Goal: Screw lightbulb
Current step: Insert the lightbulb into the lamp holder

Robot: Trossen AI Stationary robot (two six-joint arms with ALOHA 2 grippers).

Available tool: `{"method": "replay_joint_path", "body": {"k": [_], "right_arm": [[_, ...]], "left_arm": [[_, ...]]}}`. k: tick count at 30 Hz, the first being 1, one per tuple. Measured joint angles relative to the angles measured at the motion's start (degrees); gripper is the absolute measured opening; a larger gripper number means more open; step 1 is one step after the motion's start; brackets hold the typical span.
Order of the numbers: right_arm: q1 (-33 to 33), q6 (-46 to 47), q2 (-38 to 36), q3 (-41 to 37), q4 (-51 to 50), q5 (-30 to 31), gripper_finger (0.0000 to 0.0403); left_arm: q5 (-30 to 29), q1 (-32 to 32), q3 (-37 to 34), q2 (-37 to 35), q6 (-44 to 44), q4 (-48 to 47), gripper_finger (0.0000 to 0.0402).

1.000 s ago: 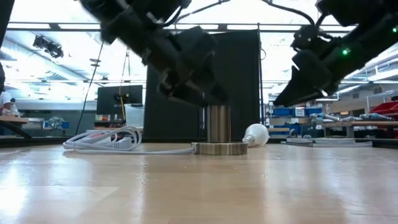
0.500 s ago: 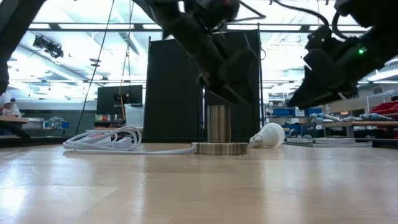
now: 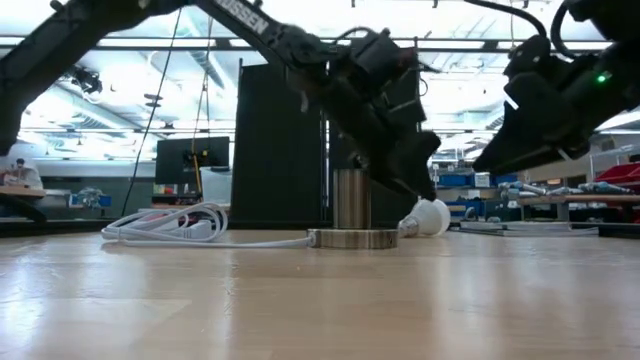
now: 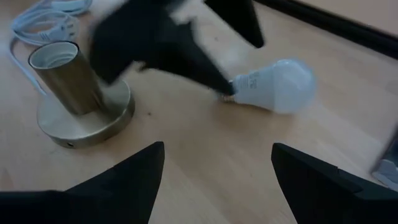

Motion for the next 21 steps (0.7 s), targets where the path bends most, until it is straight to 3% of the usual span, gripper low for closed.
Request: {"method": "replay_joint_path", "body": {"k": [11,21], "right_arm": [[1.3,-0.2,0.0,0.0,2.0,2.9,0.0309],[1.3,-1.0,0.0,0.0,2.7,3.3,0.0309]], "left_arm": [[3.6,5.6,0.1,5.0,-6.2,3.1,0.0327],[0.1,5.5,0.1,5.9,-3.1,6.3,0.0318]]}}
